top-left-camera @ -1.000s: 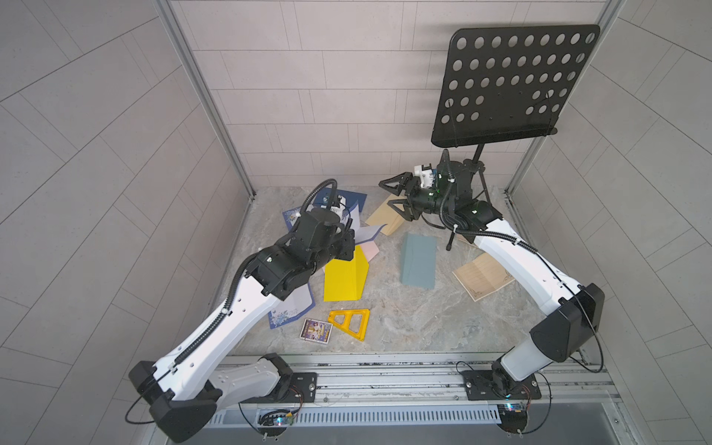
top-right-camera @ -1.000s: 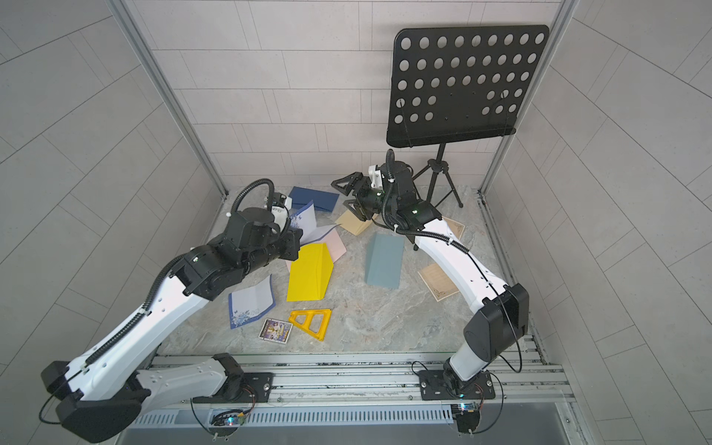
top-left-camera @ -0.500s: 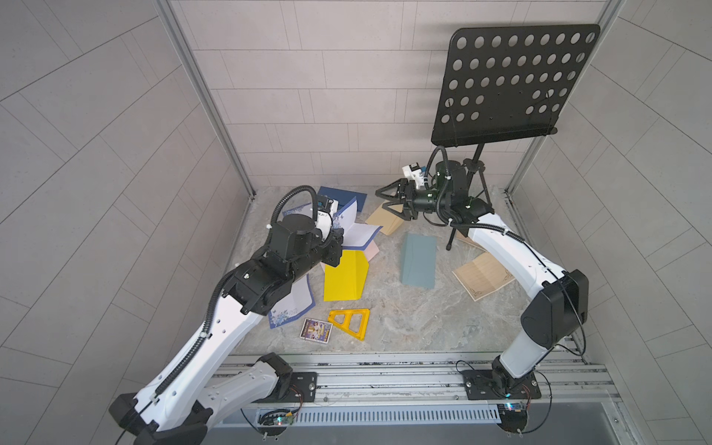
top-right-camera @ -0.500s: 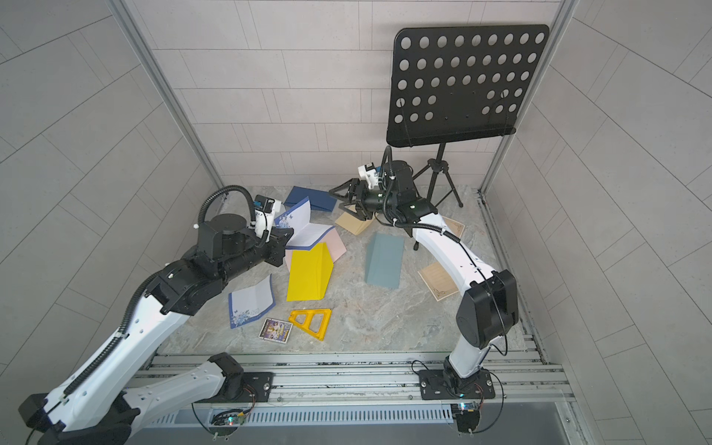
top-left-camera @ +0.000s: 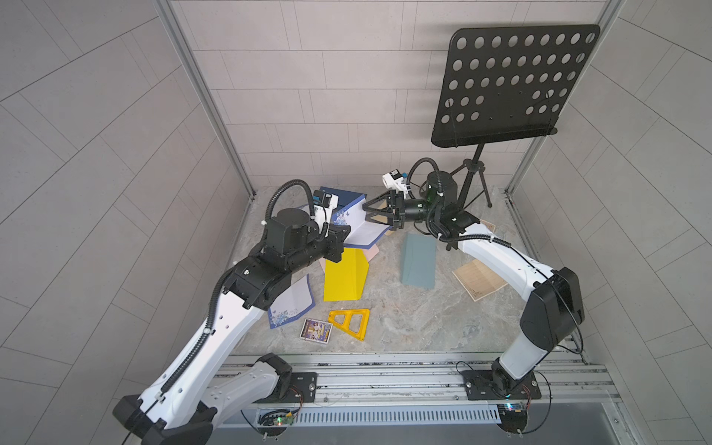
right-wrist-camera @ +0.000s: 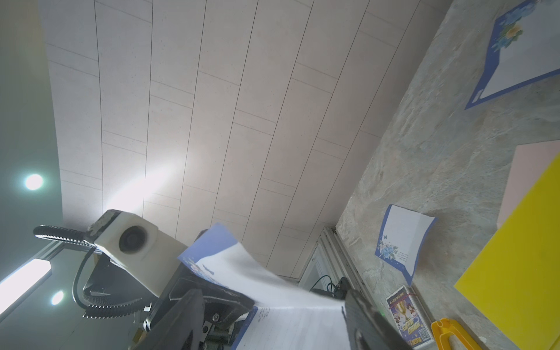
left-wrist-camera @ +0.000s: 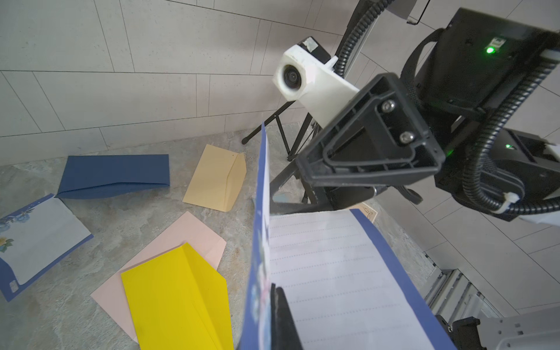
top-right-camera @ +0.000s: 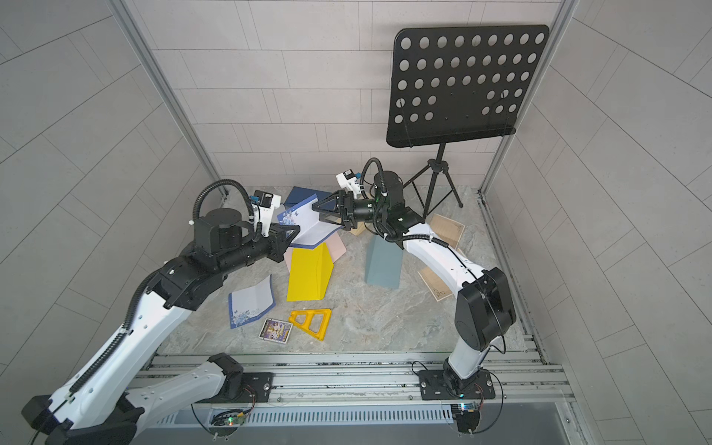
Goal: Take the letter paper out of the envelope
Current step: Unfold the letter paper.
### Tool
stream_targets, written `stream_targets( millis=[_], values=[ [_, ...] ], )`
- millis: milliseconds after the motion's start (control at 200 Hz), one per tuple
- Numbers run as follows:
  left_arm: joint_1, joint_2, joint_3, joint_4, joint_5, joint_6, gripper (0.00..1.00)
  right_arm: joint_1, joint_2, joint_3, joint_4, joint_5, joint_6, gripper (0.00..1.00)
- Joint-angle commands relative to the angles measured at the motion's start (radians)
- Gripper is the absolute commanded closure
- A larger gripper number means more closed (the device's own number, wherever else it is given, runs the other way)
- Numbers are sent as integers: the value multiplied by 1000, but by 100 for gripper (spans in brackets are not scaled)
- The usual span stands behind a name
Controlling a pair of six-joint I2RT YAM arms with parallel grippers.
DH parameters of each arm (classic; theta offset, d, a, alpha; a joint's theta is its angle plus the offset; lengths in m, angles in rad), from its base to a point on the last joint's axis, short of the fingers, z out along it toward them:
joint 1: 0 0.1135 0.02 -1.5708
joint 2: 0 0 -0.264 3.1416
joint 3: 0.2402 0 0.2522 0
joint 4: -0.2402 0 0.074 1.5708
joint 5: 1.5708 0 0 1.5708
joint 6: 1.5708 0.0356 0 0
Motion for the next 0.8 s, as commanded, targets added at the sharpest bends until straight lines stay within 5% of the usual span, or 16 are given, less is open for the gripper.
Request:
stream_targets(
  millis=[0, 795],
  values=[
    [12, 5, 34, 43, 22, -30, 100, 5, 1, 5, 39, -39, 10, 24],
    [35, 23, 71, 48, 103, -118, 100, -56, -9, 83, -223, -44, -220, 24]
  ],
)
